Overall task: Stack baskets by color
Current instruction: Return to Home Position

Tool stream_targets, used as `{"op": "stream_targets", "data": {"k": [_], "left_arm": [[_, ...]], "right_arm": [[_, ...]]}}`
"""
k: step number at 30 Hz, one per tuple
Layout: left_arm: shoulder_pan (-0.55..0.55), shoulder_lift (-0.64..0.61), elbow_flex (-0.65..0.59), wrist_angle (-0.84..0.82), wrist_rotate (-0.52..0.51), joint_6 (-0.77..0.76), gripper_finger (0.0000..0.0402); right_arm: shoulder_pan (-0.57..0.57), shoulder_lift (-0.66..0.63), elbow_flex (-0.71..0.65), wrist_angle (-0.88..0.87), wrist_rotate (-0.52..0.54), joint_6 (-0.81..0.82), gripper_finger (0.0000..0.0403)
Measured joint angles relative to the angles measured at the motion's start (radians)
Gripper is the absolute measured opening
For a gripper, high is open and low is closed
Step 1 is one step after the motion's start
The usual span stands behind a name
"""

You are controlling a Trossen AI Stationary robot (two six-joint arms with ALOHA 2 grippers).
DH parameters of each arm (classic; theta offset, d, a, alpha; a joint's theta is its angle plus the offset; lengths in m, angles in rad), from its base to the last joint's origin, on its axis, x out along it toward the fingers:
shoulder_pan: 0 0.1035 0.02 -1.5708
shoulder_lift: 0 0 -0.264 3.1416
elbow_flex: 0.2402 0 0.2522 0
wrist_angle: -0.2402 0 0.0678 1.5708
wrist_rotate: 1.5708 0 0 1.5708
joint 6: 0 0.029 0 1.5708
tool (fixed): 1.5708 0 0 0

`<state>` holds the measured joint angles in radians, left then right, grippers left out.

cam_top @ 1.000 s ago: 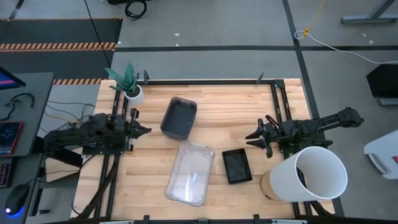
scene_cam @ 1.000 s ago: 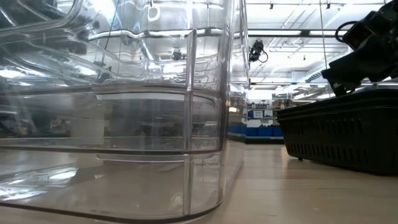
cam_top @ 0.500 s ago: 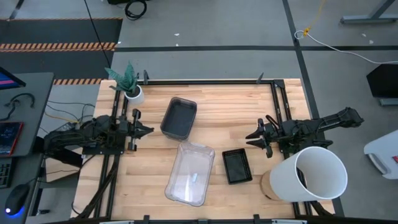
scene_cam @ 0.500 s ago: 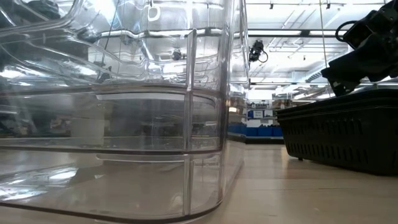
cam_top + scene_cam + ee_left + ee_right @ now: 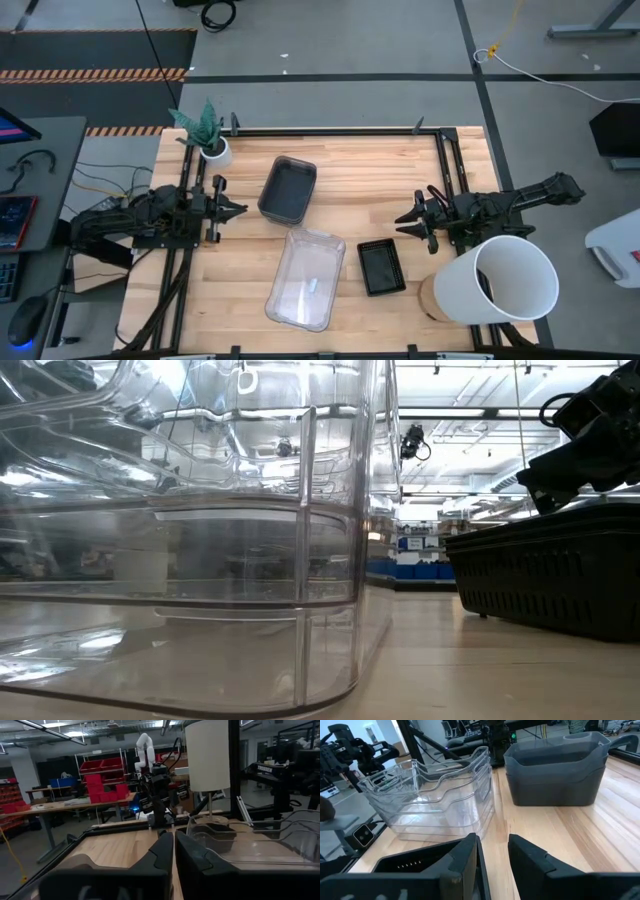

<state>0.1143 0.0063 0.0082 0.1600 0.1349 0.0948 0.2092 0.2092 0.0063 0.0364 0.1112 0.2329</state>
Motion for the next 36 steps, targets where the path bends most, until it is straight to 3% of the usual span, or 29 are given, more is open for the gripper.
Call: {"op": "stream_targets", "data": {"k": [36], "left_arm": [[0.000, 0.000, 0.000, 0.000, 0.000, 0.002, 0.0035]], "right_arm": [[0.000, 0.000, 0.000, 0.000, -0.001, 0.000, 0.0119]]}}
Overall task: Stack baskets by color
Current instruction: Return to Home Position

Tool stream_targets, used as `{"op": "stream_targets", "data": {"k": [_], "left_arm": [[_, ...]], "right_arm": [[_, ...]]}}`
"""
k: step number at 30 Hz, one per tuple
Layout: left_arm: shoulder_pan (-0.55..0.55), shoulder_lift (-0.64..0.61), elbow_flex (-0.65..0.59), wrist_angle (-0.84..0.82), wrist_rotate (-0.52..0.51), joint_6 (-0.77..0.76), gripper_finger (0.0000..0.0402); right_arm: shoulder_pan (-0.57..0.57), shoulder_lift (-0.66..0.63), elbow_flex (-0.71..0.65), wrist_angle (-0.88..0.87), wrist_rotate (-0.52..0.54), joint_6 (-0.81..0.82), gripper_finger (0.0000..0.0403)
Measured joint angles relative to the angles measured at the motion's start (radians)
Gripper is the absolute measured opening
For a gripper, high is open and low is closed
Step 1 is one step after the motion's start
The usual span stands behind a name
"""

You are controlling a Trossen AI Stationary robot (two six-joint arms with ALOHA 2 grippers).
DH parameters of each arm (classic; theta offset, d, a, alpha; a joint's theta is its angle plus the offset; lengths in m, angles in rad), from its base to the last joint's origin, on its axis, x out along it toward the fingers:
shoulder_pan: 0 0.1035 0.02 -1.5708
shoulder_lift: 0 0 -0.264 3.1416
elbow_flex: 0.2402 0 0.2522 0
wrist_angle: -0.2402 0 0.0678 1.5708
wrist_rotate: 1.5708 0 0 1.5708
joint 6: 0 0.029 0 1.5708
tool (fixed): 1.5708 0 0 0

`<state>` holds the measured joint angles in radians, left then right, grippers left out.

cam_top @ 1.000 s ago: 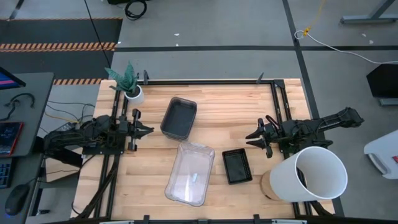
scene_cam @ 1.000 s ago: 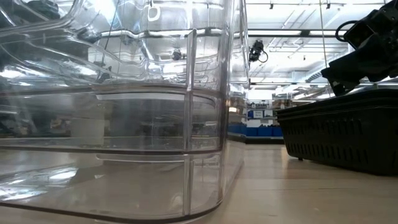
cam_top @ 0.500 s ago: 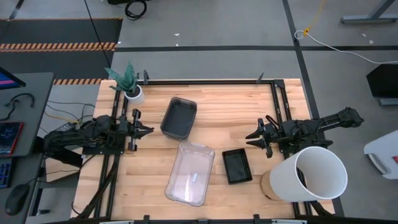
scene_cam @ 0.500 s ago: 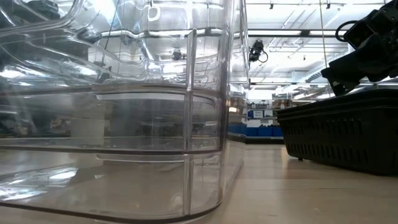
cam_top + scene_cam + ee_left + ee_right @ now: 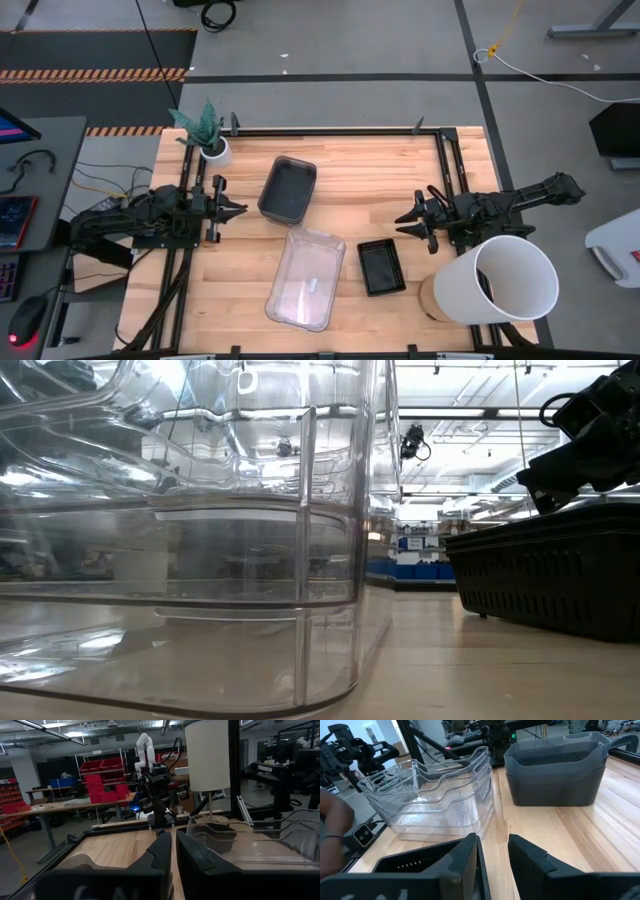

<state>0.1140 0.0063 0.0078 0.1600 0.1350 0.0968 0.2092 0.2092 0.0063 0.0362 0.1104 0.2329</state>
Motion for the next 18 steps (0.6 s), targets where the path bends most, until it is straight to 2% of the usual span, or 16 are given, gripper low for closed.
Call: {"op": "stream_targets", "data": {"k": [9, 18], "left_arm": [[0.000, 0.000, 0.000, 0.000, 0.000, 0.000, 0.0025], [0.000, 0.000, 0.000, 0.000, 0.000, 0.000, 0.0036]], "right_arm": [[0.000, 0.000, 0.000, 0.000, 0.000, 0.000, 0.0119], [0.000, 0.000, 0.000, 0.000, 0.000, 0.000, 0.0119]]}}
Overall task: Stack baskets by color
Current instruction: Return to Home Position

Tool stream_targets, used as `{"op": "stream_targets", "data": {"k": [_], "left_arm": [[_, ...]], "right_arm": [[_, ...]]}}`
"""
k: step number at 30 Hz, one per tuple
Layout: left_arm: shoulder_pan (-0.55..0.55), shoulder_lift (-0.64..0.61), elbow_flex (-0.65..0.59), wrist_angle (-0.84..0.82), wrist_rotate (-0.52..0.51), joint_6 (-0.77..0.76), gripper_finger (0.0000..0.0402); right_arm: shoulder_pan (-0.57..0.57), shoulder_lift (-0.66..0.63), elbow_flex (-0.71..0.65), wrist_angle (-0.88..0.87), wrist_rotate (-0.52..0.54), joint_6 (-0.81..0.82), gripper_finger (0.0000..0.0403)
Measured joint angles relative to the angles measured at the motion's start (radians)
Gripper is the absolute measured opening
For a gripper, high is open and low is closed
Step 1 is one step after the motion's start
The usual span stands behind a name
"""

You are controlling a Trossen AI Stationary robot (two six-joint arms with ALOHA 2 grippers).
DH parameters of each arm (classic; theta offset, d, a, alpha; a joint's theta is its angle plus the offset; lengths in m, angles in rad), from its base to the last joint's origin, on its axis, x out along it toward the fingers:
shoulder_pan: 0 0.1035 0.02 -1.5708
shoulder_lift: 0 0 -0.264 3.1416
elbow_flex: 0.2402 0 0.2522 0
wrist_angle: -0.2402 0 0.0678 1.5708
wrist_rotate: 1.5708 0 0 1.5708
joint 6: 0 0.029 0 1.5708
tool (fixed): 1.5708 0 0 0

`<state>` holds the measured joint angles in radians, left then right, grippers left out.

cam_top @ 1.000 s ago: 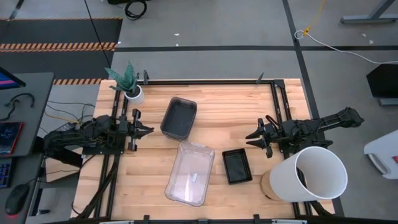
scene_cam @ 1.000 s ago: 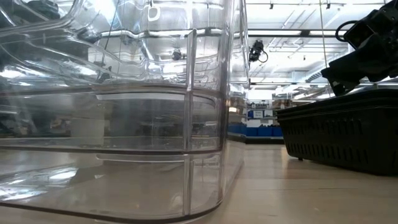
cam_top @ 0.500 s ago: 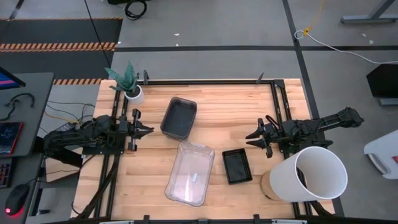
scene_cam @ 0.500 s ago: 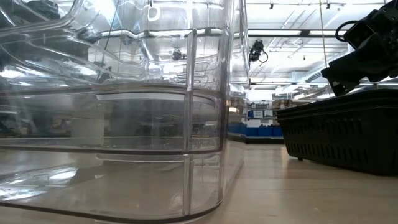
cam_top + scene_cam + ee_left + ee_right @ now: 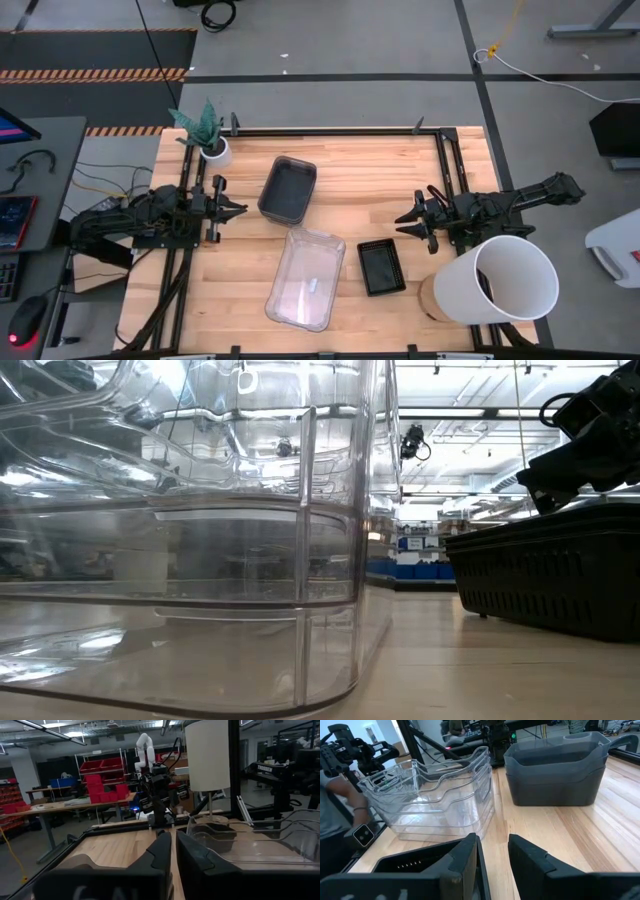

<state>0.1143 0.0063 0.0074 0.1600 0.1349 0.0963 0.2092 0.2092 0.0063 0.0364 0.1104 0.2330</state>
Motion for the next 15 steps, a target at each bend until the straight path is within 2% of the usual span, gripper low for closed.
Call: {"op": "stream_targets", "data": {"k": [15], "left_arm": [[0.000, 0.000, 0.000, 0.000, 0.000, 0.000, 0.0027]], "right_arm": [[0.000, 0.000, 0.000, 0.000, 0.000, 0.000, 0.0119]]}}
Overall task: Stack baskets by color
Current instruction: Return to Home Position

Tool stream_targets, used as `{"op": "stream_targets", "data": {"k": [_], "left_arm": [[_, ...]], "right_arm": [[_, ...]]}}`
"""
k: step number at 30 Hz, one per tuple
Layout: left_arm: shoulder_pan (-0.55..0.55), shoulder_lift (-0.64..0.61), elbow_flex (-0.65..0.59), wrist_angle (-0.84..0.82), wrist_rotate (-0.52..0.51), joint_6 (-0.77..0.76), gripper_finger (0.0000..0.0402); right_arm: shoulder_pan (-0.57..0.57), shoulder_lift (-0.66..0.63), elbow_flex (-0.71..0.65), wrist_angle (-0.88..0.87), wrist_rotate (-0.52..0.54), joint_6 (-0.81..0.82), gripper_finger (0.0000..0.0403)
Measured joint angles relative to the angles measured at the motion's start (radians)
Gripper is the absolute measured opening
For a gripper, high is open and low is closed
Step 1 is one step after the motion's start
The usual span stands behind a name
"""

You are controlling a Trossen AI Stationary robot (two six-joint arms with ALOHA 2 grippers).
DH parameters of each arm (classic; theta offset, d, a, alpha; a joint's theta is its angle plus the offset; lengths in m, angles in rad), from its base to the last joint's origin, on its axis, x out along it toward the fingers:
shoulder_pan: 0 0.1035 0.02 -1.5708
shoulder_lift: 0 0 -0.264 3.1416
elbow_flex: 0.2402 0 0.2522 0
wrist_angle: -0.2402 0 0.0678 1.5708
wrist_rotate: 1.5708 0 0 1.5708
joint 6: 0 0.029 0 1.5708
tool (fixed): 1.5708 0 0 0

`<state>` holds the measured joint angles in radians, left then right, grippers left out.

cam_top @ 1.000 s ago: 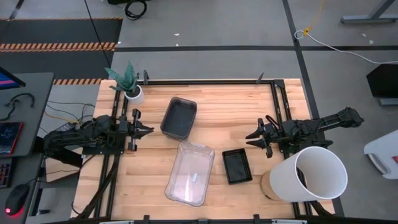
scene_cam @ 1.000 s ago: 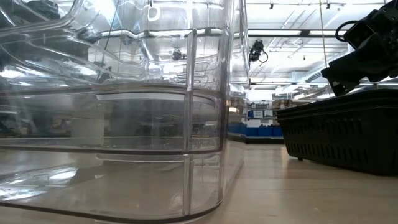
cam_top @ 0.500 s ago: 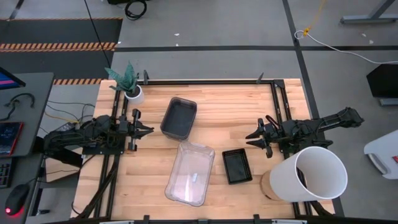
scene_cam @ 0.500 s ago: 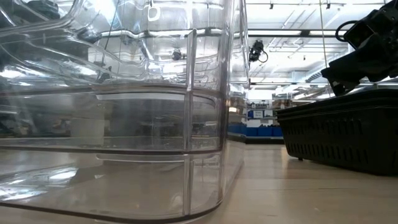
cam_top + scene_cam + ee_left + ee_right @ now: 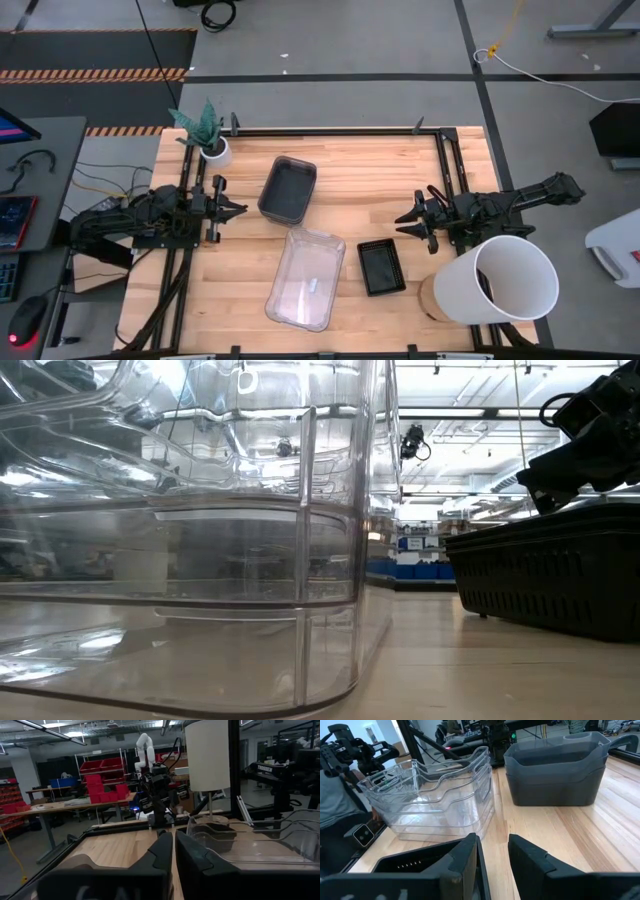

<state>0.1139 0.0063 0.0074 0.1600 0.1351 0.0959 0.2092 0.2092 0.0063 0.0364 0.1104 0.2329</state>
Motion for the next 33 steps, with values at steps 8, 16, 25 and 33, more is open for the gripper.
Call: {"op": "stream_targets", "data": {"k": [8, 16, 25, 33], "left_arm": [[0.000, 0.000, 0.000, 0.000, 0.000, 0.000, 0.0036], [0.000, 0.000, 0.000, 0.000, 0.000, 0.000, 0.0027], [0.000, 0.000, 0.000, 0.000, 0.000, 0.000, 0.0032], [0.000, 0.000, 0.000, 0.000, 0.000, 0.000, 0.0035]], "right_arm": [[0.000, 0.000, 0.000, 0.000, 0.000, 0.000, 0.0118], [0.000, 0.000, 0.000, 0.000, 0.000, 0.000, 0.0118], [0.000, 0.000, 0.000, 0.000, 0.000, 0.000, 0.0118], [0.000, 0.000, 0.000, 0.000, 0.000, 0.000, 0.0118]]}}
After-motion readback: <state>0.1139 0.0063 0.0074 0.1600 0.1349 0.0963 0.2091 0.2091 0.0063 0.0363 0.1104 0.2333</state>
